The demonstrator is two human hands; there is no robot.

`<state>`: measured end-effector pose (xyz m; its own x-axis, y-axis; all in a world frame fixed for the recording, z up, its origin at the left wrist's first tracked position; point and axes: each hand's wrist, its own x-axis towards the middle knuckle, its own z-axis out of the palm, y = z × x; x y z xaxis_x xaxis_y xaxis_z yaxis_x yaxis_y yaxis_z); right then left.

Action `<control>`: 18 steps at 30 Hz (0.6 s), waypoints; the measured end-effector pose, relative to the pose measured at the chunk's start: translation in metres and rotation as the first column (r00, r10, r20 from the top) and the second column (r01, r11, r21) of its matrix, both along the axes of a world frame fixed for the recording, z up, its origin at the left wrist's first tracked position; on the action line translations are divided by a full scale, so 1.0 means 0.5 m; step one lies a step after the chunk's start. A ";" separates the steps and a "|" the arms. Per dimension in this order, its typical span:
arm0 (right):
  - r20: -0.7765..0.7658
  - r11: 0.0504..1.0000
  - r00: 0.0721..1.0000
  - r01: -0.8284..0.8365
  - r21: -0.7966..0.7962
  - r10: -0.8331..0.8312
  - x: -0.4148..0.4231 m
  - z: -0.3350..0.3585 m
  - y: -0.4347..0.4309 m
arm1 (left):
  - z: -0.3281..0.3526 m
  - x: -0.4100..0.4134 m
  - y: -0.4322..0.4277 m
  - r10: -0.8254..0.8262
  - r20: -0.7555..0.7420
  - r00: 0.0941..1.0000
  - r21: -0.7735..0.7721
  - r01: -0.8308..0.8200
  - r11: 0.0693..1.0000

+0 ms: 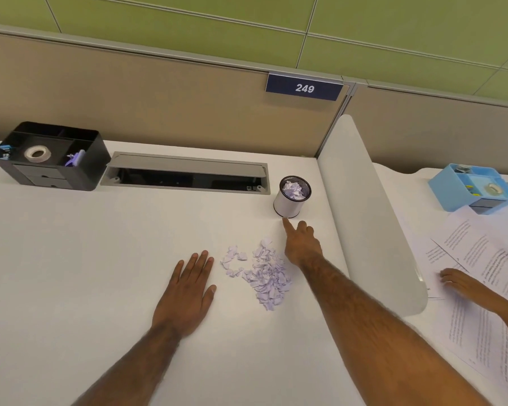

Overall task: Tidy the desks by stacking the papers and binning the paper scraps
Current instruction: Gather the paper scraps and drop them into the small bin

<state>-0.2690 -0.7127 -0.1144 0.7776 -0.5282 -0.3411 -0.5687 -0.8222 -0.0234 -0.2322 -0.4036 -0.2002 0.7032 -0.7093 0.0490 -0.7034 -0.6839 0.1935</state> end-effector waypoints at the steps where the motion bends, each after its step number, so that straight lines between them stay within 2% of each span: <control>1: -0.005 1.000 1.000 -0.003 -0.009 0.003 0.004 -0.001 -0.003 | 0.000 0.000 0.000 0.001 0.000 1.000 -0.005 -0.001 1.000; 13: 0.005 0.998 0.999 -0.041 -0.055 0.041 0.020 -0.013 -0.019 | 0.001 0.000 -0.001 0.004 -0.007 1.000 0.009 -0.004 1.000; 18: 0.070 0.999 0.997 0.012 0.053 -0.016 0.024 -0.014 -0.022 | 0.002 0.001 0.000 -0.004 -0.003 1.000 0.013 0.004 1.000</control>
<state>-0.2570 -0.7239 -0.1212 0.7931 -0.5221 -0.3138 -0.5758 -0.8106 -0.1067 -0.2319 -0.4034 -0.1994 0.7005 -0.7126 0.0378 -0.7055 -0.6836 0.1871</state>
